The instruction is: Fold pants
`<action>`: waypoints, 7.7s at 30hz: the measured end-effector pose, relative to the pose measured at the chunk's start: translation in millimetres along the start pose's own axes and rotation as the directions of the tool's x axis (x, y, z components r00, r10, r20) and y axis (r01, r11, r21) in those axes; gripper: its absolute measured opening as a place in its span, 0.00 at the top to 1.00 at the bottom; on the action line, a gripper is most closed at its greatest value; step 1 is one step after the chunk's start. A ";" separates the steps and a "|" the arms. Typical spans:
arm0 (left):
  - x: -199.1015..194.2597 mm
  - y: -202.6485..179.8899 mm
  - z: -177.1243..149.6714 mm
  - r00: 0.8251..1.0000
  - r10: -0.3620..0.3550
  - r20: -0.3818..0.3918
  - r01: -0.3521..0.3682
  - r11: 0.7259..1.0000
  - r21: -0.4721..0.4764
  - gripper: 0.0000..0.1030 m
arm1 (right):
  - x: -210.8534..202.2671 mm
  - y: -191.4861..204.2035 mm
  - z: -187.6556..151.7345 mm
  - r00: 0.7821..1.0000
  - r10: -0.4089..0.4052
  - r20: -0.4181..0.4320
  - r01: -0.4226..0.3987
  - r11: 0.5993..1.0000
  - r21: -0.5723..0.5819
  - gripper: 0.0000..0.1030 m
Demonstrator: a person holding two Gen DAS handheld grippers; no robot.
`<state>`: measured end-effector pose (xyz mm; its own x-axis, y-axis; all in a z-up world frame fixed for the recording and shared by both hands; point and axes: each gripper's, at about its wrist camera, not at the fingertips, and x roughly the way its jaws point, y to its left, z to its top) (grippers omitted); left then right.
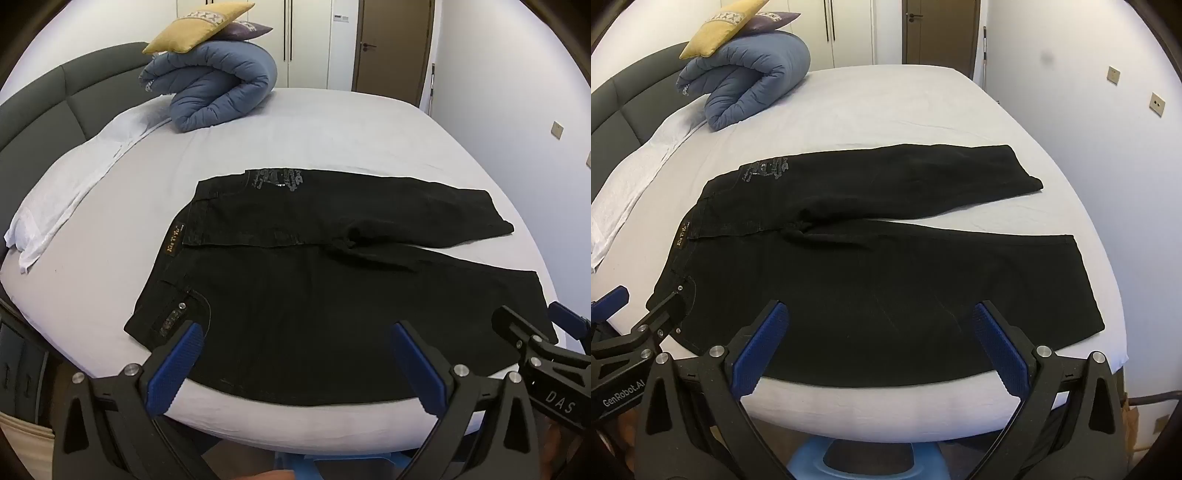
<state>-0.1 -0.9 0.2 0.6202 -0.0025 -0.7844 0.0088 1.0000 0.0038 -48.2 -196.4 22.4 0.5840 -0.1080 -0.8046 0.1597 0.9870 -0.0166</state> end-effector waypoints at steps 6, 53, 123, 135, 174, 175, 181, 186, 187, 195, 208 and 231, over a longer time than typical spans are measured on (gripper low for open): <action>0.4 4.3 -4.4 1.000 -0.020 0.003 0.021 1.000 -0.007 0.00 | 0.6 0.2 -0.1 1.000 0.001 0.001 -0.001 1.000 0.000 0.01; 8.9 9.5 -12.1 1.000 -0.016 -0.022 0.015 1.000 -0.012 0.00 | 3.5 10.8 -9.1 1.000 0.012 -0.009 -0.013 1.000 -0.019 0.01; 194.3 116.4 218.0 0.988 -0.143 -0.052 0.145 0.989 0.032 0.01 | 107.4 -31.8 164.1 0.874 0.469 -0.123 -0.480 0.803 -0.354 0.49; 353.9 107.8 246.7 0.942 0.003 -0.335 0.160 0.874 0.458 0.19 | 197.9 -39.9 212.1 0.808 0.539 -0.236 -0.587 0.706 -0.396 0.49; 249.9 103.8 216.4 0.995 -0.092 -0.041 0.099 0.809 0.580 0.87 | 308.6 108.7 304.0 0.878 0.382 -0.287 -0.472 0.599 -0.647 0.49; 247.4 102.9 212.6 0.995 -0.092 -0.037 0.097 0.807 0.583 0.87 | 314.1 111.7 306.3 0.884 0.368 -0.289 -0.463 0.599 -0.653 0.50; 235.7 106.4 204.5 0.993 -0.112 -0.034 0.111 0.812 0.573 0.87 | 333.9 132.3 317.4 0.894 0.338 -0.293 -0.445 0.600 -0.665 0.53; 240.9 110.9 205.1 0.991 -0.126 -0.038 0.125 0.814 0.567 0.87 | 349.2 155.1 316.0 0.902 0.285 -0.324 -0.431 0.567 -0.701 0.71; 240.8 111.0 205.2 0.991 -0.128 -0.038 0.126 0.814 0.567 0.87 | 353.2 158.5 315.4 0.901 0.274 -0.336 -0.434 0.564 -0.703 0.72; 238.2 114.4 199.9 0.991 -0.132 -0.033 0.129 0.828 0.545 0.87 | 346.2 158.1 324.5 0.870 0.345 -0.351 -0.491 0.655 -0.574 0.97; 214.7 114.1 173.0 0.985 -0.165 -0.050 0.167 0.841 0.515 0.87 | 348.8 162.2 296.2 0.735 0.591 -0.332 -0.643 0.763 -0.065 0.98; 138.7 127.6 -19.0 0.949 -0.224 -0.222 0.315 0.715 0.625 0.89 | 213.7 277.9 65.7 0.988 0.127 -0.091 -0.136 0.407 -0.903 0.98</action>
<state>72.1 126.5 -119.9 0.4128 -0.2244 -0.8828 0.6914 0.7081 0.1433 173.2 47.0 -115.1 0.5246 0.0297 -0.8508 -0.7331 0.5239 -0.4337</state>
